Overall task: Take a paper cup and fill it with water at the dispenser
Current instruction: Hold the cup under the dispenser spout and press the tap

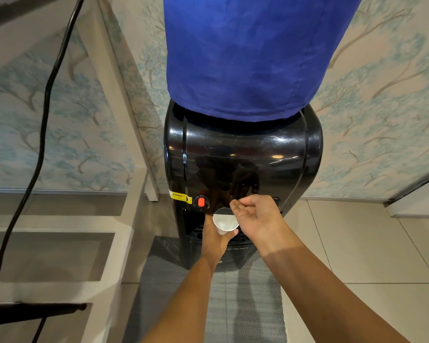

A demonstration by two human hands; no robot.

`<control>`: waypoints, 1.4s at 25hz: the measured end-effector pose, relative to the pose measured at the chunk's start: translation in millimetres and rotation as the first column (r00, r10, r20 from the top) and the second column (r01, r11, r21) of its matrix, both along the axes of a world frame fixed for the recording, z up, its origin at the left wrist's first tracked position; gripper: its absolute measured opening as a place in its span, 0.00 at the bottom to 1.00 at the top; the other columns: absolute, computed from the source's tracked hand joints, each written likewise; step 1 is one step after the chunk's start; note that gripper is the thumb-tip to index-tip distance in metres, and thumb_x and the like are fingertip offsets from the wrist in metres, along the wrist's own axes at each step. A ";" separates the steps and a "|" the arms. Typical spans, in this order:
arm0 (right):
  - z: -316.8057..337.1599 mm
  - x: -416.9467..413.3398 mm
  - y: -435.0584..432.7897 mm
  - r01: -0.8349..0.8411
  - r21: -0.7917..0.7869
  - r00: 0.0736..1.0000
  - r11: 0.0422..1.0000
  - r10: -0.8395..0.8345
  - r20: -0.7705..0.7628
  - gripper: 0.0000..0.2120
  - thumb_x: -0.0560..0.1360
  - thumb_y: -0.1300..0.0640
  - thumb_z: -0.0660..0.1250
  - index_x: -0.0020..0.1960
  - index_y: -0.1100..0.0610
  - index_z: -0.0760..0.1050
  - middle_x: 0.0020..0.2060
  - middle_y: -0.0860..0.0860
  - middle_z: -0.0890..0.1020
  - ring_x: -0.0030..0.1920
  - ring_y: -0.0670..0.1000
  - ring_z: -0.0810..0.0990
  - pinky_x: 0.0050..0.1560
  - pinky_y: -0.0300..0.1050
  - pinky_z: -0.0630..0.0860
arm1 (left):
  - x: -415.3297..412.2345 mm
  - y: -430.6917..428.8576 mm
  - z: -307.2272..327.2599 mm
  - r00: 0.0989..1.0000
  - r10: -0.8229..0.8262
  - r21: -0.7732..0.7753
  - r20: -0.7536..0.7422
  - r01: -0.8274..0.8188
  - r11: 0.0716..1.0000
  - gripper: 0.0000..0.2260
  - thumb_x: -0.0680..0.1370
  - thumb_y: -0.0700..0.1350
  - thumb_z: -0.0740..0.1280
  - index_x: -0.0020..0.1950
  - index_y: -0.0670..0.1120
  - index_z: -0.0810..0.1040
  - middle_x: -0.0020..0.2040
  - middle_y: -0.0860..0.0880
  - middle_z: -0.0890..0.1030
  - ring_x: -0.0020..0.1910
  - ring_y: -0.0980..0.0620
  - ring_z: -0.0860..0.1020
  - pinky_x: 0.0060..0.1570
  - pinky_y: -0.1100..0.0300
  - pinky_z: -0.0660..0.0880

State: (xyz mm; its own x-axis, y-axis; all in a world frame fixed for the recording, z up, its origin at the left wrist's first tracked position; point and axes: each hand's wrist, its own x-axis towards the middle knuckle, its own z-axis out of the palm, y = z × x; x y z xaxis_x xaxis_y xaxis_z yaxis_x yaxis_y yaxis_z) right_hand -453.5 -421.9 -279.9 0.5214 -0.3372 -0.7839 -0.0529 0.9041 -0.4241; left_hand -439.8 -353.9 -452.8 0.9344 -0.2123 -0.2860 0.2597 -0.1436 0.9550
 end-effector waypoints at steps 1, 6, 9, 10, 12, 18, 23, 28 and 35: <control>0.1 0.2 0.0 -0.001 -0.001 1.000 1.000 0.001 -0.002 0.29 0.74 0.77 0.51 0.74 0.65 0.59 0.70 0.67 0.66 0.72 0.63 0.64 0.74 0.51 0.60 | -0.2 0.4 -0.6 1.000 0.000 0.004 0.000 0.000 1.000 0.30 0.68 0.38 0.77 0.63 0.54 0.66 0.58 0.52 0.77 0.56 0.55 0.76 0.45 0.76 0.71; 1.7 0.6 0.1 -0.004 -0.001 1.000 1.000 0.004 -0.007 0.28 0.74 0.77 0.51 0.74 0.66 0.60 0.70 0.67 0.66 0.72 0.63 0.64 0.74 0.51 0.60 | -0.3 0.2 -1.1 1.000 -0.002 0.007 -0.021 0.002 1.000 0.32 0.68 0.38 0.77 0.67 0.49 0.66 0.61 0.48 0.77 0.59 0.52 0.75 0.56 0.66 0.73; 2.6 0.7 0.0 -0.012 0.000 1.000 1.000 0.012 -0.011 0.27 0.74 0.76 0.51 0.73 0.67 0.60 0.70 0.67 0.66 0.72 0.62 0.64 0.73 0.51 0.61 | 0.2 0.7 -1.0 1.000 -0.007 0.014 -0.017 0.007 1.000 0.31 0.68 0.38 0.77 0.66 0.49 0.66 0.60 0.49 0.77 0.60 0.51 0.75 0.56 0.65 0.71; 2.7 0.7 0.2 -0.015 0.000 1.000 1.000 0.015 -0.014 0.27 0.74 0.76 0.52 0.73 0.67 0.61 0.70 0.67 0.66 0.72 0.62 0.64 0.73 0.51 0.61 | 0.3 1.0 -0.8 1.000 -0.006 0.016 -0.016 0.007 1.000 0.31 0.68 0.38 0.77 0.65 0.50 0.66 0.59 0.50 0.77 0.60 0.51 0.76 0.55 0.67 0.71; 3.0 0.6 0.3 -0.017 0.000 1.000 1.000 0.017 -0.017 0.26 0.74 0.76 0.52 0.72 0.68 0.61 0.70 0.67 0.67 0.72 0.62 0.65 0.73 0.51 0.61 | 0.2 1.7 0.6 1.000 -0.008 0.007 -0.007 0.008 1.000 0.30 0.68 0.37 0.76 0.63 0.53 0.66 0.58 0.51 0.77 0.59 0.52 0.76 0.52 0.70 0.71; 5.2 -0.9 0.6 -0.027 -0.006 1.000 1.000 0.027 -0.014 0.25 0.74 0.76 0.52 0.71 0.69 0.63 0.70 0.66 0.67 0.72 0.62 0.65 0.73 0.50 0.62 | -1.2 3.5 3.3 1.000 -0.015 0.012 0.007 0.015 1.000 0.30 0.68 0.37 0.76 0.62 0.56 0.64 0.59 0.51 0.76 0.58 0.55 0.75 0.46 0.76 0.73; 8.1 -2.5 0.8 -0.046 -0.018 0.999 0.999 0.046 -0.012 0.22 0.75 0.76 0.52 0.68 0.72 0.64 0.70 0.67 0.66 0.72 0.62 0.64 0.73 0.50 0.61 | -2.4 3.8 5.8 0.999 -0.014 -0.010 -0.041 0.013 1.000 0.32 0.69 0.35 0.75 0.69 0.46 0.64 0.64 0.41 0.75 0.65 0.44 0.74 0.67 0.46 0.72; 8.8 -2.2 2.1 -0.088 -0.056 0.996 0.995 0.087 -0.026 0.20 0.75 0.76 0.52 0.67 0.73 0.64 0.70 0.67 0.65 0.73 0.62 0.64 0.73 0.51 0.61 | -2.0 10.0 3.0 0.999 -0.013 0.026 -0.033 0.014 1.000 0.30 0.69 0.35 0.74 0.68 0.38 0.65 0.62 0.37 0.76 0.62 0.39 0.76 0.63 0.44 0.74; 7.1 -2.2 0.0 -0.053 -0.022 0.998 0.998 0.052 -0.024 0.21 0.75 0.75 0.52 0.69 0.73 0.63 0.71 0.67 0.65 0.73 0.62 0.63 0.73 0.50 0.61 | -1.9 6.4 7.3 0.989 0.028 -0.109 -0.148 -0.045 0.993 0.25 0.73 0.39 0.70 0.68 0.44 0.67 0.64 0.38 0.75 0.65 0.40 0.73 0.66 0.38 0.70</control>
